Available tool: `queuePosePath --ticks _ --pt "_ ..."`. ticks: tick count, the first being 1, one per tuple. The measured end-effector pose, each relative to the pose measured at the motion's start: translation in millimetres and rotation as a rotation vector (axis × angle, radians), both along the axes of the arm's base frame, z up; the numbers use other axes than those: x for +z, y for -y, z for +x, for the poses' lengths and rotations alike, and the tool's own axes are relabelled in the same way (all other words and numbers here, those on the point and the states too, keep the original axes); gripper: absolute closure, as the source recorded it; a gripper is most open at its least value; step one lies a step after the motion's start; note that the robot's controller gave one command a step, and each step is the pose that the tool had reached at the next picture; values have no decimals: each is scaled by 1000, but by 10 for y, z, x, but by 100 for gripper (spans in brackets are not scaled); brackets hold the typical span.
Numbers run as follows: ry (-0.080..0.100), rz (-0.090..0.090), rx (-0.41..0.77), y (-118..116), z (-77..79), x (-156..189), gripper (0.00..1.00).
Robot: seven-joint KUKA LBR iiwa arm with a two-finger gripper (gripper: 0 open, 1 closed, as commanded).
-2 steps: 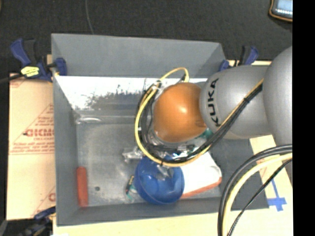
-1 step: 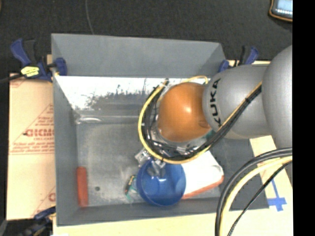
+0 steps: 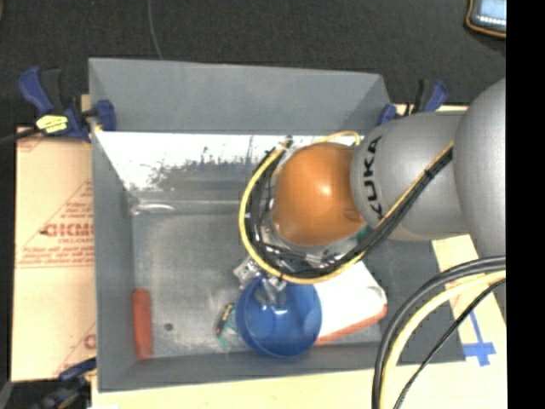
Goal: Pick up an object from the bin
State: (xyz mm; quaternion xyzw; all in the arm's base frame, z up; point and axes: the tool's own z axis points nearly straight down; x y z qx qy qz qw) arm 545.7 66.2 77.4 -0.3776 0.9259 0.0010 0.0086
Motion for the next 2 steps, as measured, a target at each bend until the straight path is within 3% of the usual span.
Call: queuePosePath --ticks 2 --pt "1 2 -3 -2 -2 363 100"
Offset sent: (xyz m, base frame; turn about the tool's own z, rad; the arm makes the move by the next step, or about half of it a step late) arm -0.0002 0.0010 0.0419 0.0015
